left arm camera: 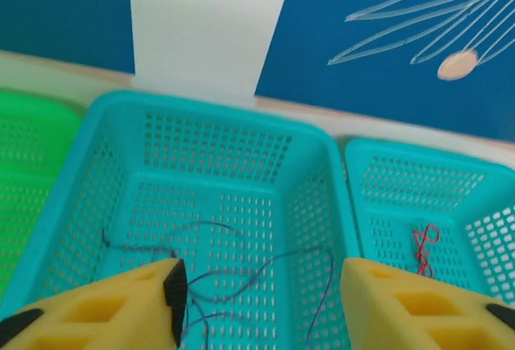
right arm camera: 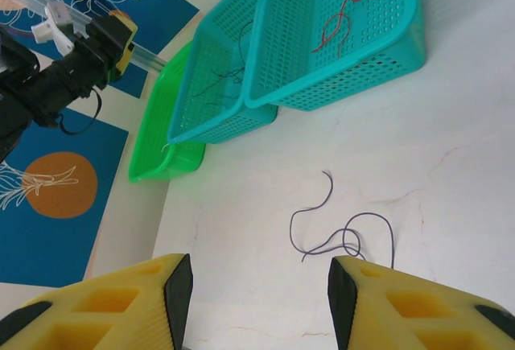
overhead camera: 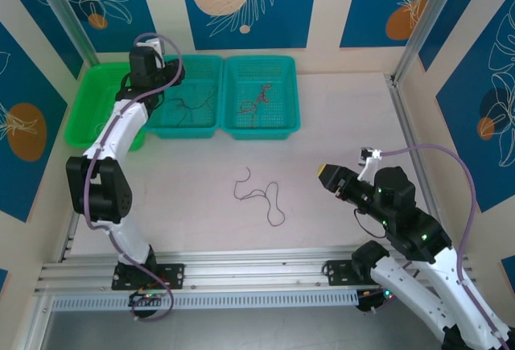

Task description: Untangle the cables

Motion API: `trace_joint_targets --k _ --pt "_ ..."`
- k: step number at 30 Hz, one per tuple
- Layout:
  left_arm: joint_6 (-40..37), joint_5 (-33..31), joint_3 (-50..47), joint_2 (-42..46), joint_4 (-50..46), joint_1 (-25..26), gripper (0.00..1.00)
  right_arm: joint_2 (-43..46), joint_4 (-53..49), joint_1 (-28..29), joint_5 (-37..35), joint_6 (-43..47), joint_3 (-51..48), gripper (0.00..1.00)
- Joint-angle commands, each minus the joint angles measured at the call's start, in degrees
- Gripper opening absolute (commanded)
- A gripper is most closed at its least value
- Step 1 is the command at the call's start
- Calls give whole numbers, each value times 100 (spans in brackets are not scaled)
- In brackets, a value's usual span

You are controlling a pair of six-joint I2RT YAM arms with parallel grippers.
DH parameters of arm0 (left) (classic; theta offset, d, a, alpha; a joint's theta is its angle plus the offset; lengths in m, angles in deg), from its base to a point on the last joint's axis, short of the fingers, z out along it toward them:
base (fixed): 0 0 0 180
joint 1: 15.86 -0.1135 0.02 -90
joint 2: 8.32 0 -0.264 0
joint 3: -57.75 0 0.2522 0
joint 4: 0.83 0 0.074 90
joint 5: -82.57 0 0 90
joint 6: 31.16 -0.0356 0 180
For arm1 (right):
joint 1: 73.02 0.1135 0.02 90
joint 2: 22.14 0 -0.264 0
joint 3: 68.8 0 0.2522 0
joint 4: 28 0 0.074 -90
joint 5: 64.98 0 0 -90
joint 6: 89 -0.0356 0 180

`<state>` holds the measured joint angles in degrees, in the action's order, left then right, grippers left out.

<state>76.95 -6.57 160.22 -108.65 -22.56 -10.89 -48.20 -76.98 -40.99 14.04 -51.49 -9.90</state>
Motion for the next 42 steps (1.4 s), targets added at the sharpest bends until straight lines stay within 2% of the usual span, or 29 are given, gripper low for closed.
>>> trace_joint_targets --k 1,6,8,11,13,17,20,23,30,33,37,39,40,41,42 --pt "432 375 -421 703 171 -38 57 43 -25 33 -176 23 -96 50" --pt "1181 734 -1610 1857 383 221 56 -27 181 31 -141 -1 -297 50" --pt "1498 639 -2111 2409 377 469 55 -96 182 31 -158 24 -327 50" --pt "1848 144 -2793 3184 187 1203 50 -262 124 39 -189 144 -348 50" --pt "1984 -324 -3168 3610 17 1874 47 -414 67 36 -236 226 -348 50" --pt "2274 -726 -3858 3880 94 3082 46 -677 58 32 -273 251 -407 50" --pt "2171 -570 -4181 3627 333 3790 46 -801 146 38 -214 234 -481 50" --pt "1614 -60 -4343 3116 633 4182 47 -864 174 31 -168 220 -539 50" --pt "659 820 -4090 1623 991 4280 50 -864 22 37 -58 248 -590 51" --pt "555 1440 -3653 850 980 4295 54 -848 -33 31 14 273 -577 51" --pt "646 1510 -3320 165 1065 4319 55 -797 -69 31 225 436 -584 56" --pt "709 1485 -3270 -57 1219 4319 52 -799 -143 36 304 489 -561 58" --pt "731 1502 -3213 -173 1223 4319 48 -799 -205 39 303 494 -544 58" --pt "761 1524 -3143 -279 1183 4319 41 -802 -251 31 303 504 -534 59" --pt "793 1590 -3072 -381 1147 4319 30 -797 -310 34 299 532 -526 59"
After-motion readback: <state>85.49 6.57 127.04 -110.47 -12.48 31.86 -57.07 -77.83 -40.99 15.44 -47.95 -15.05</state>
